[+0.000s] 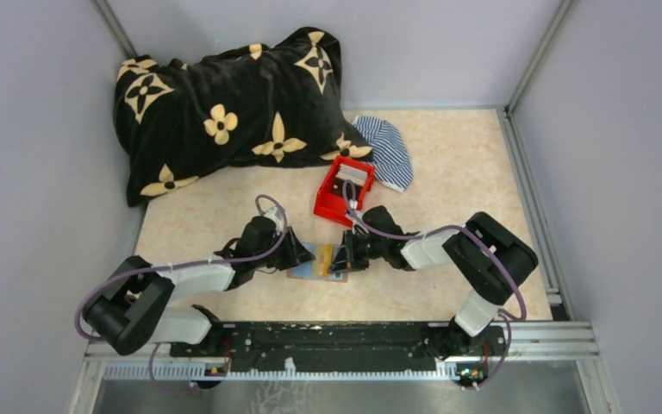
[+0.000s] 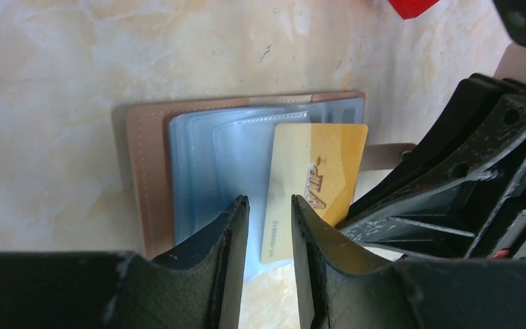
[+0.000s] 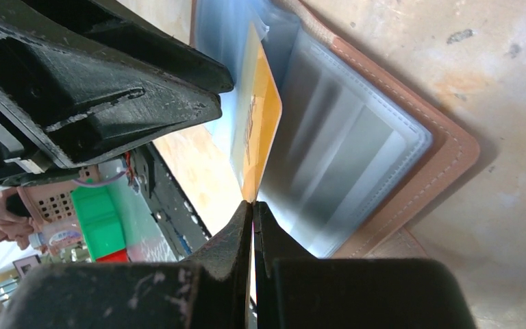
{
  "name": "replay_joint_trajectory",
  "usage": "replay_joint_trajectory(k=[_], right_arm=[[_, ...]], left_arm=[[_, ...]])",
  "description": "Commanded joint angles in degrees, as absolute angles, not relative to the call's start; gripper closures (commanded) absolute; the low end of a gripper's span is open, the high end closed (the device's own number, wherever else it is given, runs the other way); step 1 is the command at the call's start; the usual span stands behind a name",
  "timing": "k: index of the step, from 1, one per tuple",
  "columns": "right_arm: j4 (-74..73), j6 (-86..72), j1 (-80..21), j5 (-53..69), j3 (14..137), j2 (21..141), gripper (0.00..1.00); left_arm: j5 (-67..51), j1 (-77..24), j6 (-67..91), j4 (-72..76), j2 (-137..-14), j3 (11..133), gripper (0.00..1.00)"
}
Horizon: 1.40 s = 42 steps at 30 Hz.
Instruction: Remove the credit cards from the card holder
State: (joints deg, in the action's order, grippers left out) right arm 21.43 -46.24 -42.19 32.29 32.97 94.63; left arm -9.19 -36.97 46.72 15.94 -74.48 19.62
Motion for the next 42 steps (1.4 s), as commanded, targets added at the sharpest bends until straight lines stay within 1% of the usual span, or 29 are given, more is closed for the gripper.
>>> replay_joint_trajectory(k=[1,4,7,14,21,25,27,28,33,36,37,38,42], right_arm=[[22.55,-46.06,-42.06,31.26,31.78,92.25,1.00],[21.96,-46.14,-41.89,30.85,31.09,91.19,1.00],[21.42,-46.23,-41.39,30.31,30.13,89.47,1.00],[19.23,-45.42,-39.85,29.69,28.48,86.19,1.00],[11.14,-41.48,-39.46,27.27,30.13,81.87,1.00],[4.37,-37.85,-39.51,24.89,32.71,78.64,1.00],[0.58,-35.70,-39.51,24.16,34.24,77.09,1.00],[-1.05,-34.82,-39.49,23.76,34.94,76.09,1.00],[-9.75,-29.59,-39.53,23.00,39.86,73.26,1.00],[-15.10,-26.30,-39.46,24.47,44.19,72.58,1.00],[-17.42,-24.85,-39.51,24.61,45.94,72.44,1.00],[-19.67,-23.76,-39.48,24.97,47.61,72.38,1.00],[-29.39,-19.08,-39.49,28.94,53.19,71.99,1.00]], left_arm=[[-9.22,-36.45,47.74,16.50,-80.50,17.96,0.63],[-8.45,-36.13,49.26,18.65,-80.85,16.67,0.64],[-7.08,-35.66,49.23,17.34,-80.42,16.68,0.65],[-8.54,-34.28,49.48,18.66,-81.95,16.06,0.65],[-9.39,-34.10,48.24,18.79,-82.51,17.03,0.65],[-9.59,-34.10,46.32,17.50,-81.18,18.77,0.63],[-10.00,-34.10,45.22,16.56,-79.41,20.14,0.59],[-10.05,-34.10,44.13,16.00,-77.87,20.92,0.54],[-10.00,-34.10,38.22,12.67,-72.77,26.39,0.29],[-11.99,-34.10,32.35,13.33,-70.94,29.61,0.07],[-12.65,-34.10,30.68,13.39,-70.77,30.81,0.03],[-14.12,-34.10,28.81,13.91,-70.75,31.71,0.00],[-20.60,-33.95,26.11,18.04,-71.10,34.68,0.00]])
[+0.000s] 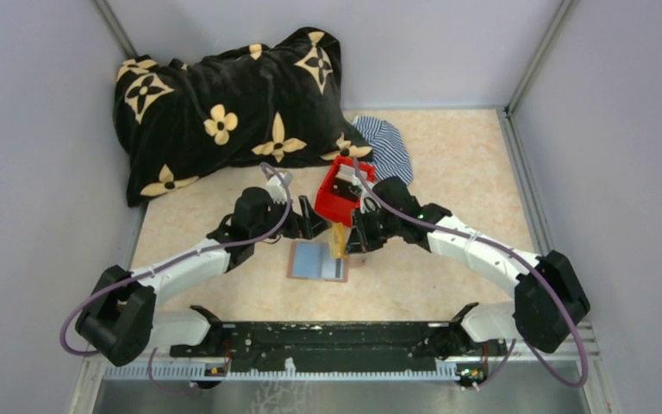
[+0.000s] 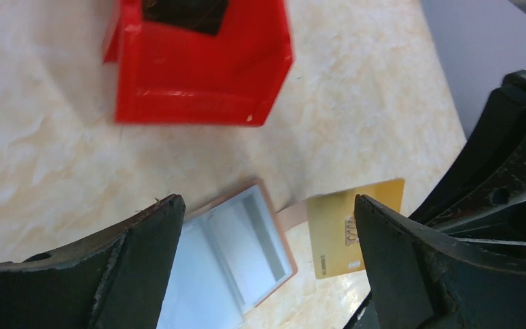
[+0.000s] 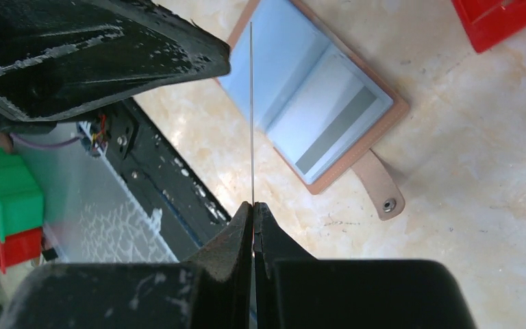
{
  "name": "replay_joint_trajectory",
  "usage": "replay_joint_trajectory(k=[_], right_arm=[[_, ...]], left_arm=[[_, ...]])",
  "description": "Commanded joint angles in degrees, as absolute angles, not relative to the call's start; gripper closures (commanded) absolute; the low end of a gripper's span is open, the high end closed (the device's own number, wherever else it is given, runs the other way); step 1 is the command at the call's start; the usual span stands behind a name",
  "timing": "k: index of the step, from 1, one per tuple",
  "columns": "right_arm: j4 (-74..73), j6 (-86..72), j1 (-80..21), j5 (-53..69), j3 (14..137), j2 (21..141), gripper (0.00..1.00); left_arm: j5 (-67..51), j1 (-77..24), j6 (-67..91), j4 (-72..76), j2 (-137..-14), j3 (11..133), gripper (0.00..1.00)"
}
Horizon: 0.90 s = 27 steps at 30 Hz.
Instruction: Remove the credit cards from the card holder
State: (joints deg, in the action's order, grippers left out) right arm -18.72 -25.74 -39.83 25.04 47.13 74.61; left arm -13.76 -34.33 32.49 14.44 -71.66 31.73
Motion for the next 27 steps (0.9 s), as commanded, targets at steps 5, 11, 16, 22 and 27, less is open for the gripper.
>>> replay_joint_trajectory(k=[5,11,16,22,27], right_arm=[[-35.39,-17.43,-39.47,32.92,56.00,67.94,1.00],[-41.87,-15.61,-39.51,35.31,59.26,63.93,1.00],[-42.73,-14.96,-39.46,37.75,58.92,62.84,1.00],[-41.32,-15.53,-39.46,39.61,57.30,61.48,1.00],[-40.99,-15.49,-39.46,39.98,56.61,61.28,1.00]], left_arm=[[-29.57,-33.48,24.99,30.53,-70.39,33.72,0.01],[-46.13,-31.55,26.39,44.56,-72.80,32.02,0.02],[-58.74,-30.85,32.46,58.79,-75.50,30.34,0.10],[-67.38,-30.88,46.22,82.82,-81.93,30.03,0.14],[-69.58,-31.02,51.16,89.52,-84.83,31.18,0.16]])
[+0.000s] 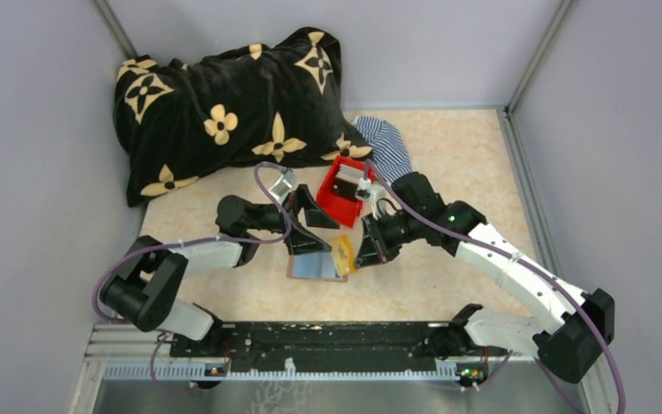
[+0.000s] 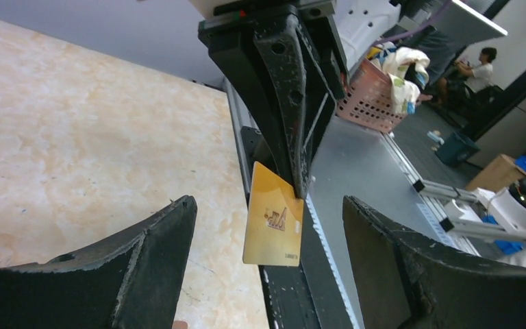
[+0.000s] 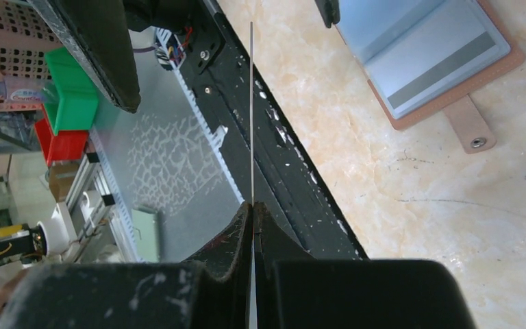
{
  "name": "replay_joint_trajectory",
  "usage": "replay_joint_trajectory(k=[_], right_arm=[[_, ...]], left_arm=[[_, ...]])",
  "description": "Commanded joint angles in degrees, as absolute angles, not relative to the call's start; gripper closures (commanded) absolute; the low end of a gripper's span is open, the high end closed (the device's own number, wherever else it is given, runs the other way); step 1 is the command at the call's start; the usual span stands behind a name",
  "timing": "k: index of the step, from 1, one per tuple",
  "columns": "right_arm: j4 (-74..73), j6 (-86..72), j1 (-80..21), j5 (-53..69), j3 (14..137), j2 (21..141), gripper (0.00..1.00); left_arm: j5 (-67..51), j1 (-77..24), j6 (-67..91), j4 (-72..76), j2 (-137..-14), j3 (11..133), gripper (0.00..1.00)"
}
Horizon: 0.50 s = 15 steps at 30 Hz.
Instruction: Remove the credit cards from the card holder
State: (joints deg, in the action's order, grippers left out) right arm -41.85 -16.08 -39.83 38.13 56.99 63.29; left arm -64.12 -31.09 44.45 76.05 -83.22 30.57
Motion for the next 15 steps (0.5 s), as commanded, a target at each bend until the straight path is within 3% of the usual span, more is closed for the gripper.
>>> replay_joint_trajectory(k=[1,11,15], right_arm=[[-40.96,-15.50,-39.51,39.92,56.45,61.46,1.00],[-44.99,-13.97,-40.11,42.21,55.67,62.57,1.00],[-47.58,-13.58,-42.42,40.91,56.12,62.56,1.00]], left_arm=[[-69.79,-31.07,51.87,90.64,-85.16,31.20,0.16],[-76.79,-32.66,50.53,91.74,-88.32,34.19,0.14],[-80.89,-33.60,56.99,101.40,-93.37,36.61,0.15]])
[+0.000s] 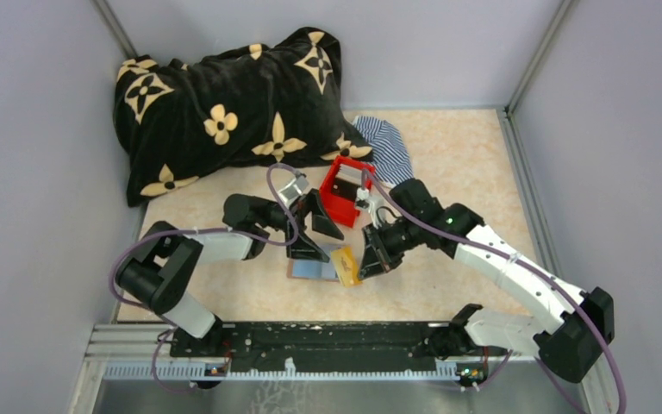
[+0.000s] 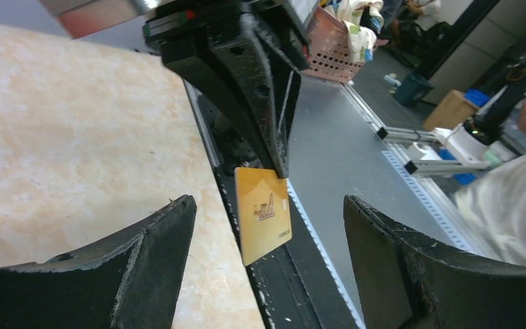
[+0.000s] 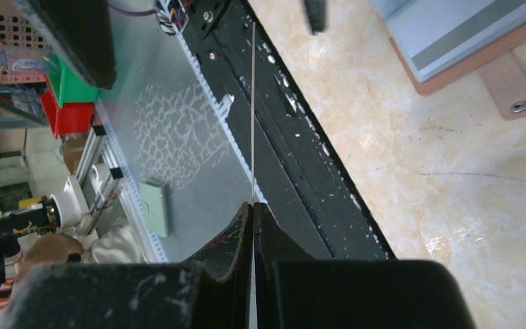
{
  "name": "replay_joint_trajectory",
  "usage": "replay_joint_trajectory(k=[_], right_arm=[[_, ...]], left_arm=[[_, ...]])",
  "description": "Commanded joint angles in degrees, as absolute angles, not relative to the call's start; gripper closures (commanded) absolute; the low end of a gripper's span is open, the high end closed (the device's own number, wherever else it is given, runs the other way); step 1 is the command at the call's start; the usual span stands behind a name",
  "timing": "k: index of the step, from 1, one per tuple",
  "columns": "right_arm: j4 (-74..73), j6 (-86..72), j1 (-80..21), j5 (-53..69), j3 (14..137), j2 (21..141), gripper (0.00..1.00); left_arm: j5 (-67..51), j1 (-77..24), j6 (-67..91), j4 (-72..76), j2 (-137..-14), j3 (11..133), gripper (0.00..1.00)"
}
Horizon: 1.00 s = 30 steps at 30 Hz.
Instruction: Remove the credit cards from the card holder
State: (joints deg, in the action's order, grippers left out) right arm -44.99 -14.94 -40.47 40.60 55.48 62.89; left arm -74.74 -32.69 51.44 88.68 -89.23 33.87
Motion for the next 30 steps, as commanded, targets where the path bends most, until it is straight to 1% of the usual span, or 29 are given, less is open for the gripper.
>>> replay_joint_trajectory(k=[1,6,14,16,19,23,24,26,28,30], right_arm=[[-47.83,-13.58,-42.91,40.80,56.03,62.62,1.00],[-47.05,-14.15,-44.85,40.54,55.20,63.15,1.00],[-46.33,-14.02,-44.91,40.04,54.98,64.41,1.00],[-45.31,-14.11,-44.95,40.29,54.45,64.92,1.00],[-43.87,-14.57,-45.01,40.56,53.94,65.49,1.00],[-42.79,-15.19,-45.00,40.26,54.13,65.22,1.00],[-42.72,-15.24,-45.00,40.19,54.29,65.16,1.00],[-42.72,-15.29,-45.00,40.04,54.45,65.22,1.00],[-42.86,-15.14,-45.00,39.78,54.62,65.30,1.00],[-43.16,-15.03,-45.00,39.64,54.85,65.37,1.00]], left_arm=[[-81.29,-33.81,58.50,102.29,-94.64,37.44,0.15],[-83.34,-34.79,58.93,102.42,-97.99,39.93,0.15],[-83.96,-35.95,60.27,102.39,-98.70,40.58,0.18],[-84.00,-36.92,60.49,102.39,-99.34,40.92,0.28],[-83.75,-38.32,60.33,102.43,-100.28,40.84,0.34],[-82.93,-39.35,60.11,102.44,-101.24,39.81,0.54],[-82.89,-39.64,60.04,102.44,-101.33,39.55,0.55],[-82.96,-40.17,60.06,102.42,-101.23,39.02,0.53],[-82.78,-40.26,59.85,102.41,-100.89,38.12,0.52],[-82.96,-40.25,59.68,102.41,-100.61,37.49,0.55]])
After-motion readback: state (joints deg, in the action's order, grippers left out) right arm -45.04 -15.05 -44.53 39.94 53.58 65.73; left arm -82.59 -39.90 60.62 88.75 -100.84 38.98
